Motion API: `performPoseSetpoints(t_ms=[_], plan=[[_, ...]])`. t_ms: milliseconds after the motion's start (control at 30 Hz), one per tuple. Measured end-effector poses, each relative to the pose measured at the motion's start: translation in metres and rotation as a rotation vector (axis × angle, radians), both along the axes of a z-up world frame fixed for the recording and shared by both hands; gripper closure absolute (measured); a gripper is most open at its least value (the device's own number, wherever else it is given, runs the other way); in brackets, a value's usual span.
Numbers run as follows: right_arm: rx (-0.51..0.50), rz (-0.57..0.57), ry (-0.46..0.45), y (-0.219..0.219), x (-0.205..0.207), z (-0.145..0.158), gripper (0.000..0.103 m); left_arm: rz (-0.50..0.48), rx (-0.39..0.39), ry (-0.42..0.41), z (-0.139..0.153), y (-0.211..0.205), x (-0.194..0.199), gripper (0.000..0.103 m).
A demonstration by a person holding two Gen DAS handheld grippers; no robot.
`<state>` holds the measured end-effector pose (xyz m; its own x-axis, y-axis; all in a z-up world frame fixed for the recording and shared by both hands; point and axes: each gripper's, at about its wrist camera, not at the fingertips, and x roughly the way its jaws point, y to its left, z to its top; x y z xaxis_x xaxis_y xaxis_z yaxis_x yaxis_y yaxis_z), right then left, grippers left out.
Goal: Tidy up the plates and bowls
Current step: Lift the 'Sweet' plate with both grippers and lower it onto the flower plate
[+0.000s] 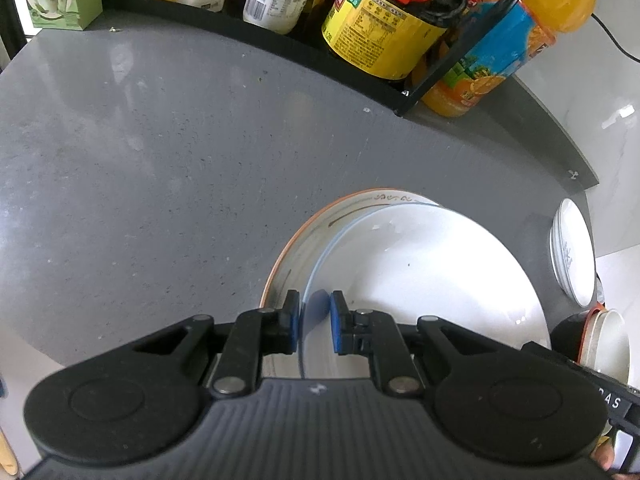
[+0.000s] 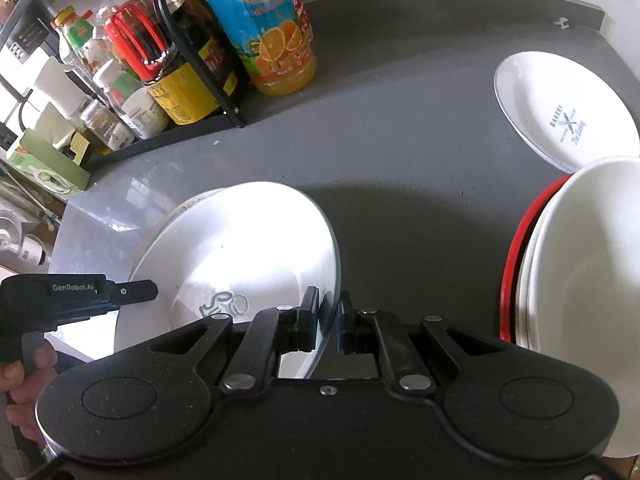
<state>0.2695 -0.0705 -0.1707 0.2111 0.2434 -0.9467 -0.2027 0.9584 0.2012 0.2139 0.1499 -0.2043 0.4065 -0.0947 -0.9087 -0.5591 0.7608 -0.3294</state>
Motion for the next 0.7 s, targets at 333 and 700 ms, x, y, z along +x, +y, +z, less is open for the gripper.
performPoseSetpoints(t_ms=[333,700], plan=[[-0.033,-0.037,-0.052,0.001,-0.004,-0.004,0.093,0.006,-0.007,0.034,-0.004,-0.001,0.009,0.086],[-0.046,-0.026,-0.066,0.005,-0.002,-0.008,0.092,-0.001,0.056,0.023,0.031,0.006,0.014,0.076]])
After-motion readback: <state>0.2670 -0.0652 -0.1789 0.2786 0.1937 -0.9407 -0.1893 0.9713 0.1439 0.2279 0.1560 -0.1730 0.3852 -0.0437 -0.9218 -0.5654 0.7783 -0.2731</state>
